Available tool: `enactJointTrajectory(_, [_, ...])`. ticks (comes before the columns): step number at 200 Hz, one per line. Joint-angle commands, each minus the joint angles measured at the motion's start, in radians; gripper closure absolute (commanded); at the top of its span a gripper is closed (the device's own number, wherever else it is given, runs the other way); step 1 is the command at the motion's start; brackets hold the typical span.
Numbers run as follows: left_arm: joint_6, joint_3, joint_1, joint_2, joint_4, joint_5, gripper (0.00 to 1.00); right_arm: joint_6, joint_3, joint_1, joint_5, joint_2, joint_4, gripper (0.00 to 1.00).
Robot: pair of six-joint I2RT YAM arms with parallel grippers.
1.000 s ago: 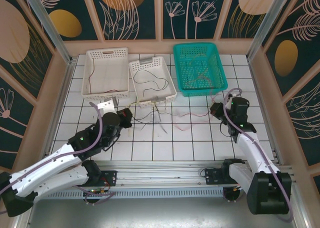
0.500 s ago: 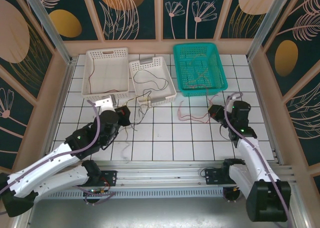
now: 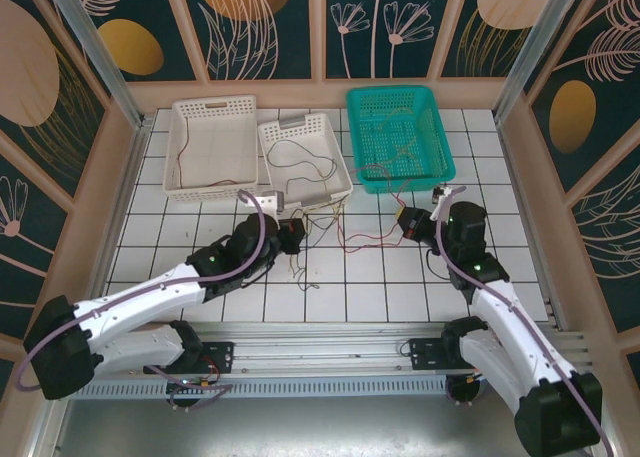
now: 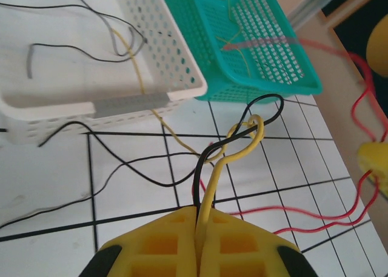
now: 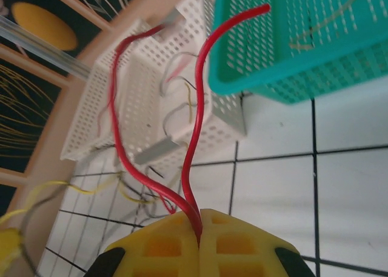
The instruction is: Untangle the cables
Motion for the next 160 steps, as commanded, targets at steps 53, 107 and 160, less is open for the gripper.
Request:
enactJointTrajectory(53, [0.033, -0.066, 0.003, 0.147, 0.283, 0.224, 1.0, 0.025, 0.0, 0.007, -0.018, -0.153, 0.101, 1.0])
enactJointTrajectory(107, [0.063, -0.073, 0.003, 0.219, 0.293, 0.214, 1.0, 0.047, 0.003, 0.007, -0.019, -0.195, 0.138, 1.0])
enactJointTrajectory(160, [0.107, -0.033, 0.003, 0.342, 0.312, 0.156, 1.0, 0.04, 0.073, 0.006, 0.004, -0.193, 0.062, 1.0])
